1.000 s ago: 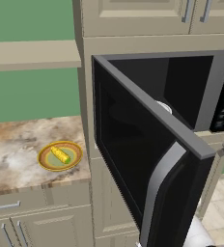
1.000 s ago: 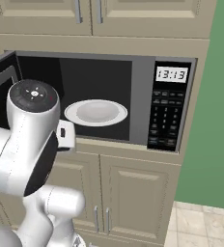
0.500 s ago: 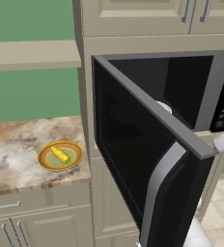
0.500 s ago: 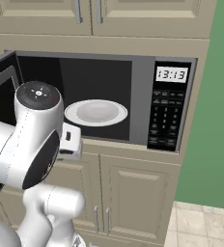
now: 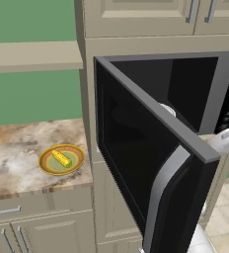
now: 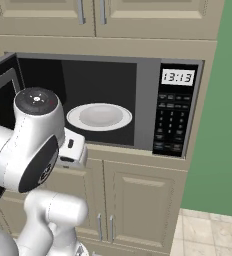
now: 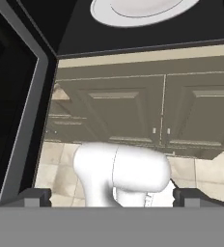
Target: Pick the corn from the counter and place it in the microwave. Then turn on the microwave.
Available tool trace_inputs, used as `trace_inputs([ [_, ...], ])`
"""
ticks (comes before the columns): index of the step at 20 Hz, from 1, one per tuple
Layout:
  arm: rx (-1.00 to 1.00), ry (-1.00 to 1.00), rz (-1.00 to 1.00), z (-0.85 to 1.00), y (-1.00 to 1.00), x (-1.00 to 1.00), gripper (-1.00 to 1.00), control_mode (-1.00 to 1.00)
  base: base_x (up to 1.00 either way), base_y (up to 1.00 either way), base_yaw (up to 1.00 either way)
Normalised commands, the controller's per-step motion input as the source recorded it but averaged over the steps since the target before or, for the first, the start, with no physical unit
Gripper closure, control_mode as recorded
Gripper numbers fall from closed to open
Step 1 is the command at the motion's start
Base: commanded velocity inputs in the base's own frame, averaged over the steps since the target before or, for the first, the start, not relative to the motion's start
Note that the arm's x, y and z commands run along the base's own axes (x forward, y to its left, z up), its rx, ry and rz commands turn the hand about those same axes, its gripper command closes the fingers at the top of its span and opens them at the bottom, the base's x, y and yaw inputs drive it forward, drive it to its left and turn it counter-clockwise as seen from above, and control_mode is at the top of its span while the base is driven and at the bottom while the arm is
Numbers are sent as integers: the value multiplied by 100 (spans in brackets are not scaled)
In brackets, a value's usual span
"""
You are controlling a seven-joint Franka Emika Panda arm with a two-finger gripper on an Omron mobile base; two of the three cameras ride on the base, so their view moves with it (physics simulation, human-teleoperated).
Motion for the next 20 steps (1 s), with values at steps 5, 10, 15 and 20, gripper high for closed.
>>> trace_inputs([
  [5,0,1,-7,0,0,15,-100,-100,0,0,0],
  [10,0,0,-4,0,-4,12,-100,-100,0,0,0],
  [15,0,0,-4,0,-9,1,-100,-100,0,0,0],
  [20,0,0,-4,0,-6,2,-100,-100,0,0,0],
])
